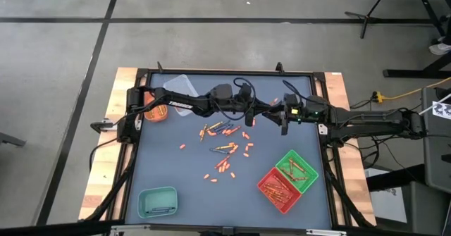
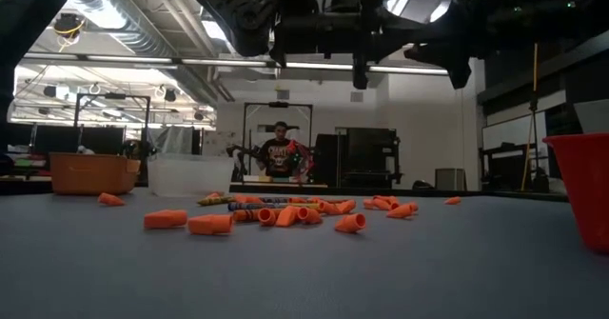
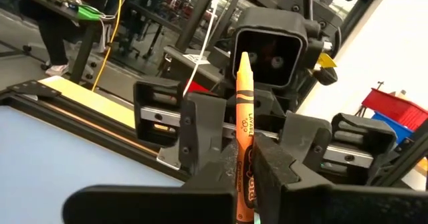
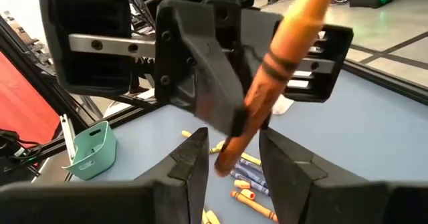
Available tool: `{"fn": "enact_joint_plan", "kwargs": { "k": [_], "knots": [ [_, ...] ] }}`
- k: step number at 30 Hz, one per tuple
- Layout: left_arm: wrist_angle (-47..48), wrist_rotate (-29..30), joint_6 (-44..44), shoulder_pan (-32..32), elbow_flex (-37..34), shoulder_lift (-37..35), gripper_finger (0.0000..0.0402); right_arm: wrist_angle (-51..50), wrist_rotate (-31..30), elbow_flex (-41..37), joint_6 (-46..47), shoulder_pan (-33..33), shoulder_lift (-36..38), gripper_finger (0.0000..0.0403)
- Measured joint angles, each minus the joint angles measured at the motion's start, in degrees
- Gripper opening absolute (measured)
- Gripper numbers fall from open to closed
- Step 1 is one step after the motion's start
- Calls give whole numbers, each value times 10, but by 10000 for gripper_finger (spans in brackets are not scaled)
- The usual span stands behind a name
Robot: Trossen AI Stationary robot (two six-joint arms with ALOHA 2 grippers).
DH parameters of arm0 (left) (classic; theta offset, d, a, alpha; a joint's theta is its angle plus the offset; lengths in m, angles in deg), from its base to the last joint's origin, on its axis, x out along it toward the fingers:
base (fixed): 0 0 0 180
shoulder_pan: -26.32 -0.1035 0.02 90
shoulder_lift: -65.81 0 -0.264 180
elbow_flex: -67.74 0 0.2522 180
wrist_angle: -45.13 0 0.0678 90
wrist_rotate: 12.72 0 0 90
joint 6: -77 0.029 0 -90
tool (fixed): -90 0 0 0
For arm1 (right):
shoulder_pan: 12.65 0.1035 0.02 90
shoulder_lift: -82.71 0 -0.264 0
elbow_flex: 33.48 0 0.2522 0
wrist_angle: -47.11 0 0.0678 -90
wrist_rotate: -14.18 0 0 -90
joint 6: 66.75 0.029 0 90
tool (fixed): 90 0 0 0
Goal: Sort crayons
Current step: Put the light orange crayon into the green bin
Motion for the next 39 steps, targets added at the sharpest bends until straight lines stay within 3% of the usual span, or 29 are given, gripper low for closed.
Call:
{"fn": "enact_joint_plan", "kwargs": {
  "k": [7,17,23,29,34,39],
  "knots": [
    [0,0,0,1,0,0,9,1,0,0,0,0,0,120],
    [10,-1,25,1,0,-1,9,-3,5,0,2,0,0,15],
    [24,-6,39,3,0,-1,19,-23,27,0,2,0,0,33],
    [53,-17,64,5,0,-1,74,-73,44,0,5,0,0,25],
    [137,-22,65,6,1,-1,113,-126,112,0,48,0,0,13],
    [236,-18,72,5,0,-1,132,-190,194,0,135,4,0,32]
  ]
}}
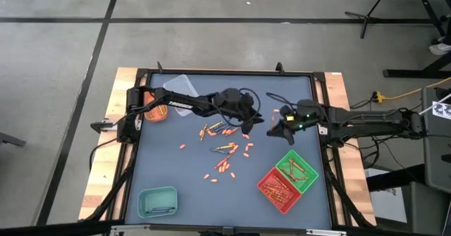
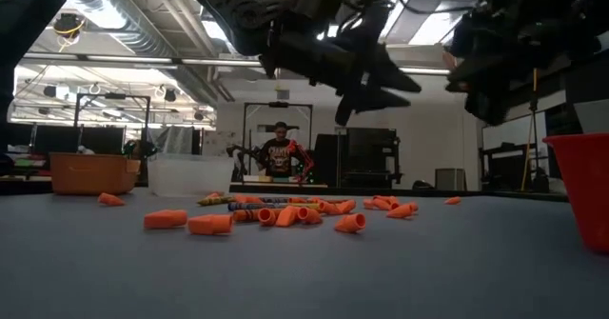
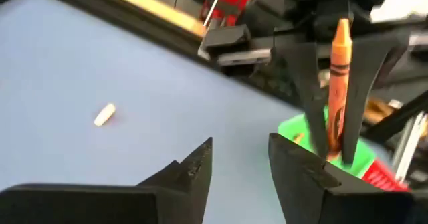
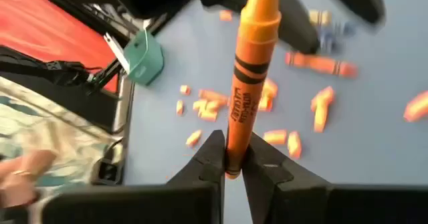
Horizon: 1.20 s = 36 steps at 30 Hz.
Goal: Sort crayons
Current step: Put the light orange crayon into the green bin
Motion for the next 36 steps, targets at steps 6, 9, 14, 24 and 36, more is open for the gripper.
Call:
{"fn": "enact_joint_plan", "kwargs": {
  "k": [6,9,14,24,36],
  "knots": [
    [77,0,49,8,0,0,127,-50,7,0,77,76,2,18],
    [93,0,66,13,0,0,122,-54,7,0,128,132,2,13],
    [96,1,68,20,0,0,116,-67,7,0,243,229,2,32],
    [96,1,69,23,0,0,119,-148,-5,0,367,368,2,42],
    [97,1,69,23,0,0,120,-174,6,0,378,420,2,44]
  ]
}}
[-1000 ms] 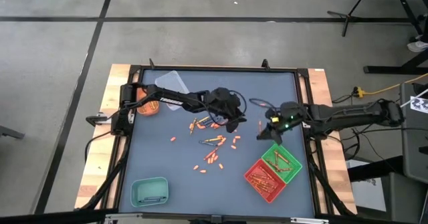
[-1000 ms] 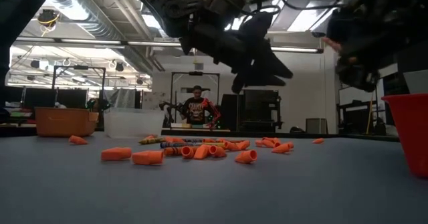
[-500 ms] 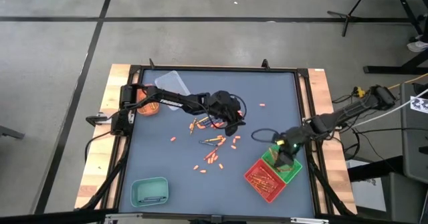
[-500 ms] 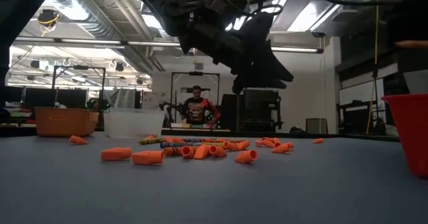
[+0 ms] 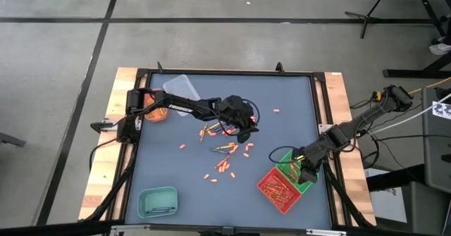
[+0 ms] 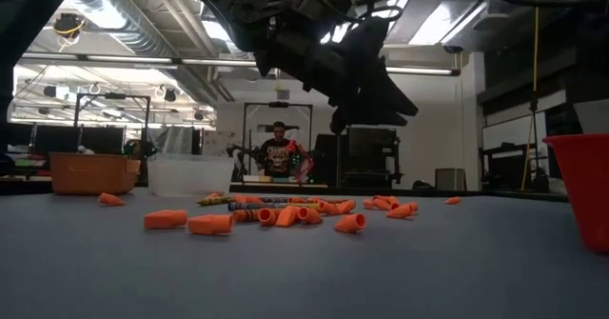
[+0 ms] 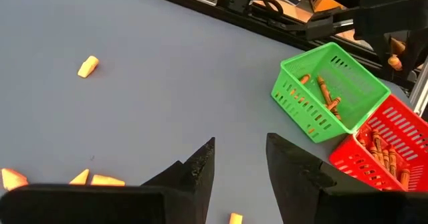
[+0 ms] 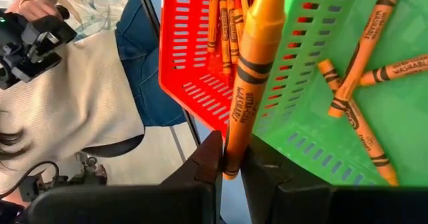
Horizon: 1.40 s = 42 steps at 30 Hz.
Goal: Sort crayons
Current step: Put the light orange crayon into the green bin, then put the red crayon into the red bin
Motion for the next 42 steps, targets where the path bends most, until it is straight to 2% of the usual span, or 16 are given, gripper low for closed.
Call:
{"fn": "enact_joint_plan", "kwargs": {
  "k": [11,20,24,28,31,35,42],
  "knots": [
    [0,-1,0,4,0,0,120,-68,0,0,0,-1,0,44],
    [0,-2,0,17,0,0,120,-73,0,0,0,-1,0,46],
    [17,-13,-1,22,0,0,120,-73,-1,0,0,-1,0,72],
    [30,-84,-1,18,0,-7,120,-77,-6,0,-1,-1,0,119],
    [45,-105,0,15,0,-19,118,-80,-6,0,-1,-1,0,145],
    [96,-93,30,11,-1,-25,110,-80,-7,0,-1,-1,0,158],
    [184,50,104,14,0,-28,100,-78,-10,0,-1,-1,0,156]
  ]
}}
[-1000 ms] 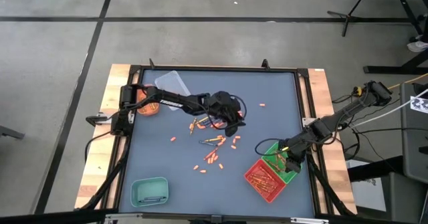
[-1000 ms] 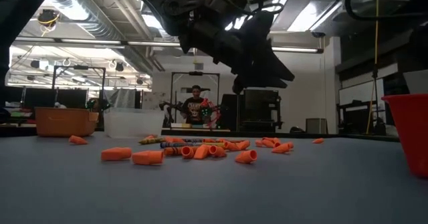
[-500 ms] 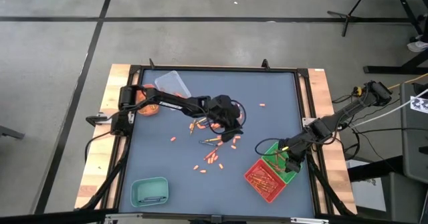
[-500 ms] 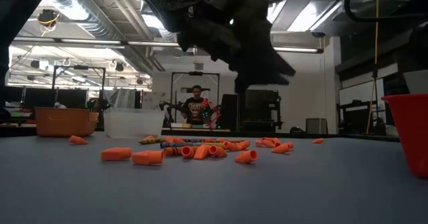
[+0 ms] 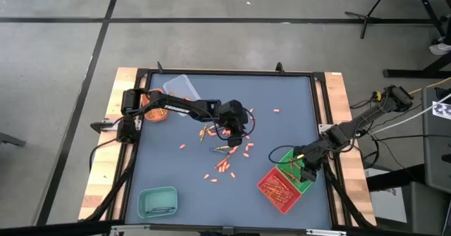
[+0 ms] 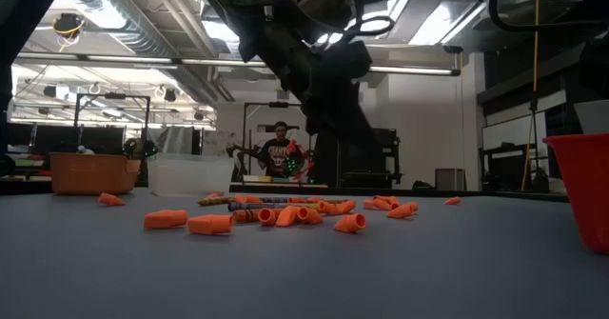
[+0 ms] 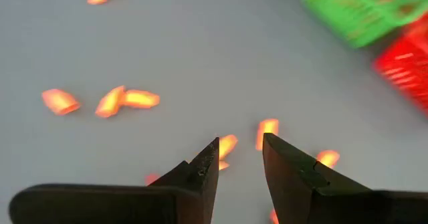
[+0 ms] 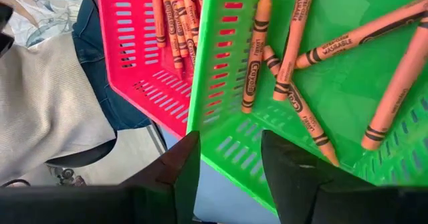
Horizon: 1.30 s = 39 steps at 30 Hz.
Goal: Sort crayons
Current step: Put the red crayon into the red bin
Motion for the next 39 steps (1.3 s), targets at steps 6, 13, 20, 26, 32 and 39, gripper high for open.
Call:
{"fn": "enact_joint_plan", "kwargs": {
  "k": [6,13,20,26,32,39],
  "knots": [
    [37,95,15,0,0,0,101,4,-20,0,-1,0,0,155],
    [42,102,15,1,-2,13,101,51,-20,3,-9,0,0,155],
    [41,109,15,0,-2,48,101,75,-47,35,-52,0,0,154],
    [42,149,15,-1,-2,65,101,75,-91,69,-103,0,0,154],
    [47,149,15,0,-2,68,93,76,-132,92,-123,0,0,154],
    [48,136,15,0,-2,71,72,77,-179,97,-127,0,0,154]
  ]
}}
